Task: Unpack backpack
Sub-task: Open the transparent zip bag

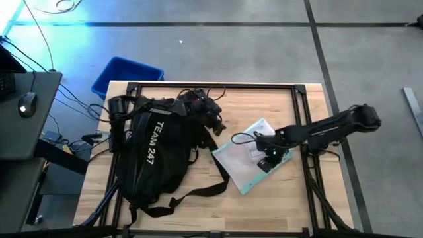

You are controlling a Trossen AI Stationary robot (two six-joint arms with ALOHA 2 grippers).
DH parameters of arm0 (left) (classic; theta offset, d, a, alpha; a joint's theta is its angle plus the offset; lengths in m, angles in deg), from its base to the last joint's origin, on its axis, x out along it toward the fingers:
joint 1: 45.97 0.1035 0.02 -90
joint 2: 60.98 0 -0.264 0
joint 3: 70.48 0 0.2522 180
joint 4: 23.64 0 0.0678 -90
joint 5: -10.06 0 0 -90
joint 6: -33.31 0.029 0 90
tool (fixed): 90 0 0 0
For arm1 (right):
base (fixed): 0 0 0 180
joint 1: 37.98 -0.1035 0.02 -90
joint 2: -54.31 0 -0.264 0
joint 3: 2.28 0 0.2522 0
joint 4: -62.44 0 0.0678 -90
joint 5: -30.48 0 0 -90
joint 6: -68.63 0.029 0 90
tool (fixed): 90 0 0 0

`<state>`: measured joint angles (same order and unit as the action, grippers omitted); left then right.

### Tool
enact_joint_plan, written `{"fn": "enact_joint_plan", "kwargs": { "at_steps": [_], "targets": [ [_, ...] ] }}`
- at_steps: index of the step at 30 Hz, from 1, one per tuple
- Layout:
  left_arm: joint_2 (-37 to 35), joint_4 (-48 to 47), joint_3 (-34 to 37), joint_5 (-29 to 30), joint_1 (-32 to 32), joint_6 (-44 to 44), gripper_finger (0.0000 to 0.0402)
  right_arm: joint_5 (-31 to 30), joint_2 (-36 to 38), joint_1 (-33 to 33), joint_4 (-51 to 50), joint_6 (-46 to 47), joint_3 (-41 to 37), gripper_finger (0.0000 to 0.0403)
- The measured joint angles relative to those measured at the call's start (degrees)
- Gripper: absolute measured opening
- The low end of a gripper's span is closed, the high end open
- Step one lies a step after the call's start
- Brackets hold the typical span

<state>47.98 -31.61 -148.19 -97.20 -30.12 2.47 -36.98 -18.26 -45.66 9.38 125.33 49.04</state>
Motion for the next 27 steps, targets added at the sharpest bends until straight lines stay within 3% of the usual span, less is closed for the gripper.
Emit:
{"fn": "enact_joint_plan", "kwargs": {
  "at_steps": [3,7,11,14,17,22,27],
  "targets": [
    [-5.36,-9.80,0.00,-0.56,-1.92,1.72,0.0000,-2.46,5.79,0.02,0.20,0.52,1.15,0.0000],
    [-12.26,-23.72,0.00,3.55,-6.65,1.80,0.0000,-10.29,12.29,0.76,0.97,1.85,1.39,0.0000],
    [-16.21,-34.43,0.00,4.36,-12.63,-5.68,0.0000,-15.31,15.69,2.63,1.10,2.36,1.35,0.0000],
    [-17.37,-35.92,1.69,6.11,-17.30,-13.93,0.0003,-16.05,15.97,3.77,1.17,0.80,1.30,0.0000],
    [-17.39,-31.62,5.08,4.99,-21.20,-21.18,0.0020,-15.94,15.62,4.59,1.45,-1.14,1.29,0.0000],
    [-17.39,-15.01,13.80,4.86,-24.11,-32.39,0.0065,-15.49,15.51,4.78,3.05,-3.27,1.27,0.0000],
    [-16.22,12.53,24.39,11.29,-23.79,-42.54,0.0113,-15.45,15.51,4.79,4.33,-5.36,1.27,0.0000]
  ]
}}
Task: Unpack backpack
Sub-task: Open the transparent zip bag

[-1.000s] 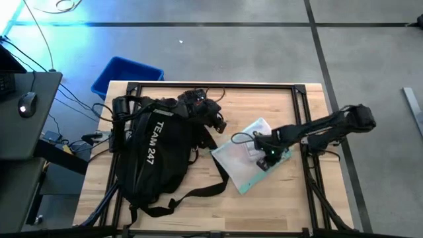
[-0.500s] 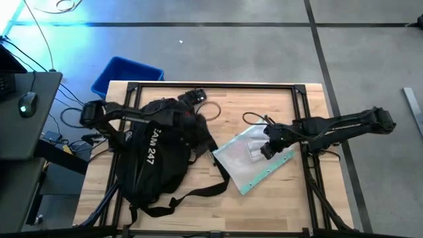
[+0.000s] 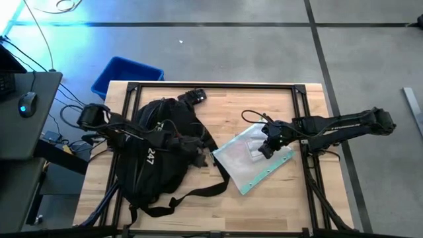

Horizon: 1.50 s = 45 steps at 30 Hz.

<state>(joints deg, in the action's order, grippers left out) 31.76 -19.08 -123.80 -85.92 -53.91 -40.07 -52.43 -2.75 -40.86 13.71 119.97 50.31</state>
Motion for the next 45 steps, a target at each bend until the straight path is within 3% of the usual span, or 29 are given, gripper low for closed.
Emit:
{"fn": "enact_joint_plan", "kwargs": {
  "at_steps": [2,6,16,22,28,33,45],
  "targets": [
    [1.41,8.87,2.65,4.34,0.10,-4.44,0.0130,0.05,0.00,0.01,0.09,-0.40,0.00,0.0000],
    [5.33,12.55,3.51,8.65,0.09,-11.85,0.0152,0.02,0.00,0.01,0.47,-0.66,-0.02,0.0000],
    [15.57,11.29,-5.65,9.27,0.88,-18.06,0.0181,-0.67,-0.40,0.01,1.26,-0.28,-0.02,0.0000],
    [16.95,8.13,-7.98,8.08,1.22,-21.86,0.0181,-0.94,-0.37,0.01,1.78,-0.38,-0.02,0.0000],
    [16.95,5.21,-8.54,10.52,1.98,-22.47,0.0181,-2.68,-0.37,0.01,1.89,-0.38,-0.02,0.0000],
    [17.15,5.67,-8.44,10.31,3.11,-18.83,0.0162,-3.55,-0.37,0.01,2.40,-1.01,-0.02,0.0000],
    [17.21,6.05,-8.41,7.87,3.16,-13.31,0.0065,-5.19,-0.37,0.01,3.54,-1.27,-0.02,0.0000]
  ]
}}
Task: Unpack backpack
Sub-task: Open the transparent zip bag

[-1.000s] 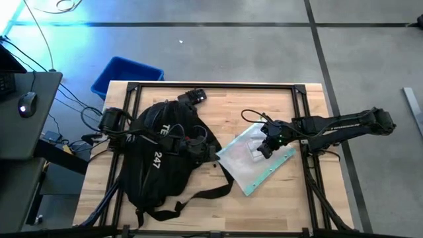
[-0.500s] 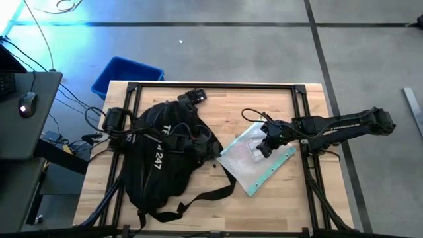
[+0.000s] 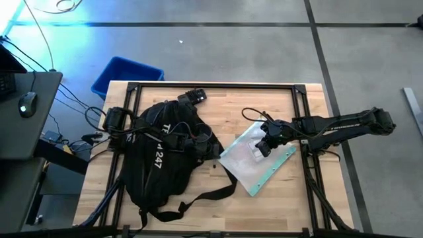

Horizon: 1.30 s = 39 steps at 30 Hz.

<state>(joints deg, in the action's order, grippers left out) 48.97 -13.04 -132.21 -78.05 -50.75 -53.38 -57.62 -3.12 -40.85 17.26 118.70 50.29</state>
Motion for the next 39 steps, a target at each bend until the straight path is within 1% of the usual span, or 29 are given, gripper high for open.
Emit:
{"fn": "enact_joint_plan", "kwargs": {
  "at_steps": [2,5,7,10,14,17,20,23,26,28,31,33,35,39],
  "targets": [
    [0.02,0.48,0.04,-0.02,0.00,2.40,0.0049,-0.01,-0.02,0.00,0.01,0.00,0.00,0.0000],
    [0.28,4.72,0.23,0.91,0.14,8.37,0.0014,-0.31,-0.02,-0.02,0.25,-0.52,0.00,0.0000],
    [0.35,6.71,0.06,2.17,0.59,11.48,0.0008,-0.36,-0.02,0.00,1.63,-1.74,0.00,0.0000],
    [0.00,7.32,-1.83,2.08,1.62,15.53,0.0005,-0.16,-0.02,0.00,4.98,-3.64,0.00,0.0000],
    [-1.89,7.60,-5.62,-1.39,2.88,23.75,0.0002,0.15,-0.04,-0.02,11.20,-7.37,0.00,0.0000],
    [-3.65,6.41,-8.65,-4.90,3.52,31.29,0.0001,1.79,-0.04,0.54,13.92,-11.42,0.47,0.0004],
    [-5.86,1.97,-12.44,-8.08,3.96,36.70,0.0001,5.68,-0.04,2.20,13.84,-16.50,1.92,0.0027],
    [-6.99,-4.29,-16.39,-10.51,4.15,40.91,0.0000,9.76,-0.44,4.98,13.68,-21.87,4.08,0.0067],
    [-7.45,-7.98,-19.19,-10.68,4.13,43.17,0.0000,14.85,-1.65,8.23,13.39,-28.67,7.01,0.0117],
    [-7.59,-9.30,-20.49,-10.69,4.13,43.45,0.0000,18.72,-3.40,10.67,11.39,-33.30,9.35,0.0148],
    [-7.61,-9.71,-21.18,-10.79,4.13,43.48,0.0000,26.62,-7.79,13.78,7.18,-43.40,13.55,0.0182],
    [-7.58,-9.94,-21.42,-10.78,4.02,43.40,0.0000,32.29,-11.86,15.59,1.47,-51.91,16.46,0.0193],
    [-7.58,-9.96,-21.52,-10.80,3.91,42.85,0.0000,36.59,-16.14,17.15,-3.64,-59.48,19.76,0.0195],
    [-7.58,-10.14,-21.53,-10.75,3.02,41.82,0.0000,46.47,-24.60,19.47,-13.24,-71.48,26.17,0.0185]
  ]
}}
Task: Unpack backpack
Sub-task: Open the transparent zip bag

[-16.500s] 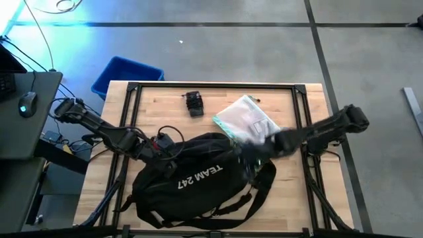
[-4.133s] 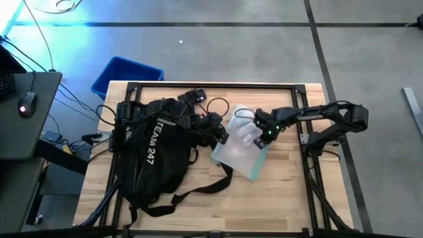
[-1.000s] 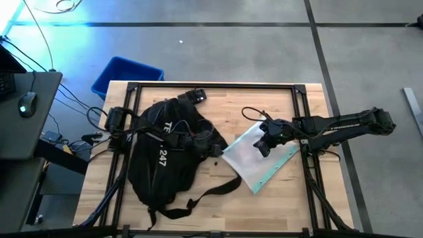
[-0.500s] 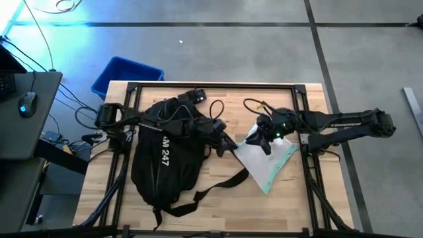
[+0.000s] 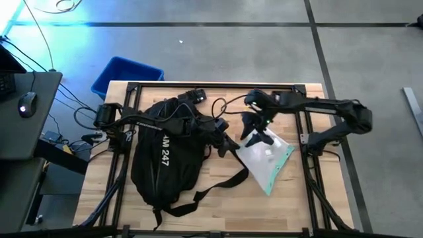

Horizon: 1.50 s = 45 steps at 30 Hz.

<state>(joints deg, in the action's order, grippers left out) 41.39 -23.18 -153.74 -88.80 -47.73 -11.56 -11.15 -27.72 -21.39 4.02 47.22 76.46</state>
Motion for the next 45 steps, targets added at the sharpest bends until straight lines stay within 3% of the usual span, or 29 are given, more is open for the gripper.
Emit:
{"fn": "enact_joint_plan", "kwargs": {
  "at_steps": [7,13,20,26,30,36,45],
  "targets": [
    [-0.15,-4.51,-0.04,-0.19,-2.51,-1.13,0.0000,2.62,-9.75,-1.64,-14.63,-16.87,4.46,0.0128],
    [-2.12,-14.67,-0.08,1.98,-3.18,-0.56,0.0000,-1.27,-10.43,-3.99,-16.49,-17.56,4.74,0.0013],
    [-8.76,-20.74,-0.07,8.55,-0.31,5.30,0.0000,-17.39,-3.03,-6.09,-11.10,-7.01,4.87,0.0002],
    [-15.52,-20.04,-0.09,12.03,2.13,12.47,0.0001,-39.59,8.76,-8.09,-5.57,6.02,5.19,0.0001],
    [-19.50,-19.15,-0.07,12.60,2.47,17.25,0.0002,-52.07,13.41,-11.51,-9.33,8.18,8.45,0.0000],
    [-22.08,-17.95,-0.09,12.92,2.13,25.97,0.0029,-55.21,13.32,-17.74,-11.54,11.51,10.17,0.0000],
    [-19.42,-31.01,0.02,10.82,-0.65,31.92,0.0142,-55.69,12.16,-24.04,-4.32,25.86,3.81,0.0000]
  ]
}}
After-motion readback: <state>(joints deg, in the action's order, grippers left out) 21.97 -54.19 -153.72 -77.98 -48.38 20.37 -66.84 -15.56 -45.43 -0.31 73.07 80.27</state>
